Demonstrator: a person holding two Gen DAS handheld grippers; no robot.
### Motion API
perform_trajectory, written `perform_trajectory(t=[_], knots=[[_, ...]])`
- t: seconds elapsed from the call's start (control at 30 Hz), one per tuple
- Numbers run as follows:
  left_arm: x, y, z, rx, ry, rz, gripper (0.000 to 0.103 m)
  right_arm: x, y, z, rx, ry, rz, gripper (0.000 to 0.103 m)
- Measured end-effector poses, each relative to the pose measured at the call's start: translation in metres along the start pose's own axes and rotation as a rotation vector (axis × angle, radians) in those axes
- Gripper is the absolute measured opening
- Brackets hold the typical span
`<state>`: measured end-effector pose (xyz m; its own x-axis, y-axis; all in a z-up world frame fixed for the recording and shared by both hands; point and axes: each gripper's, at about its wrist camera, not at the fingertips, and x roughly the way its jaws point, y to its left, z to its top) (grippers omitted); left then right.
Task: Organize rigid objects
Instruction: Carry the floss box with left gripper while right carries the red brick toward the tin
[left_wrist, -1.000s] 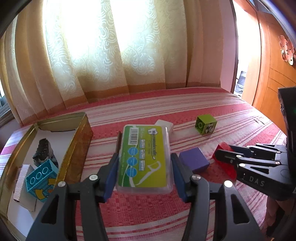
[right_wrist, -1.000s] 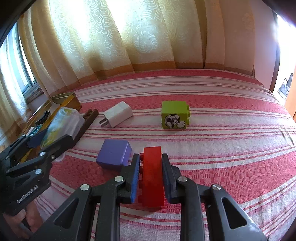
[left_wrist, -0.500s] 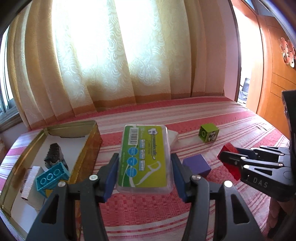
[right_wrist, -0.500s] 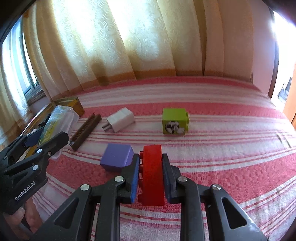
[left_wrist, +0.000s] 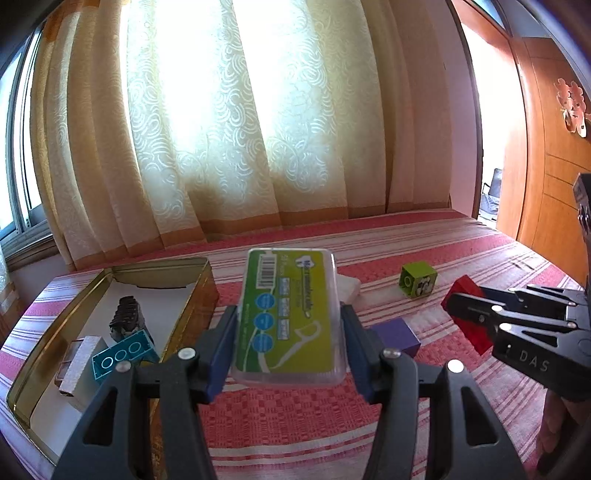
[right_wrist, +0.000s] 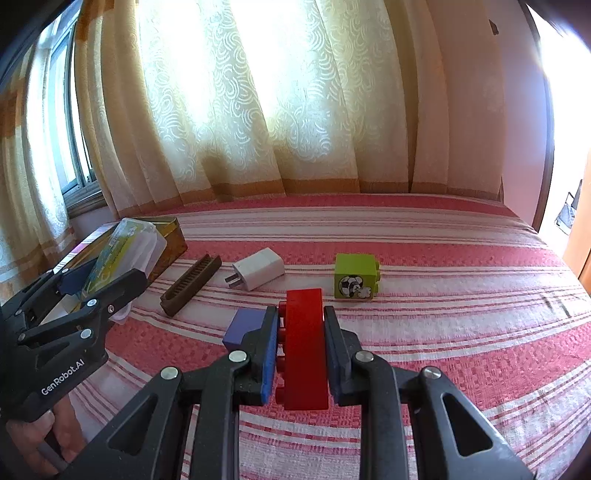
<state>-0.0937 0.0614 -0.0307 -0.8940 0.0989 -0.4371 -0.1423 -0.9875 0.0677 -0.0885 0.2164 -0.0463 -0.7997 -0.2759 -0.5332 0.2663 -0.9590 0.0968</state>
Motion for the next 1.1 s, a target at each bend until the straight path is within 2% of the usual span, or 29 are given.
perform_trajectory(t=[1.1], knots=[[-0.018,0.010,-0.007,-0.041,-0.052,0.000,0.054,-0.039,0.004,-0.011,-0.015,-0.231,-0.015,0.025]])
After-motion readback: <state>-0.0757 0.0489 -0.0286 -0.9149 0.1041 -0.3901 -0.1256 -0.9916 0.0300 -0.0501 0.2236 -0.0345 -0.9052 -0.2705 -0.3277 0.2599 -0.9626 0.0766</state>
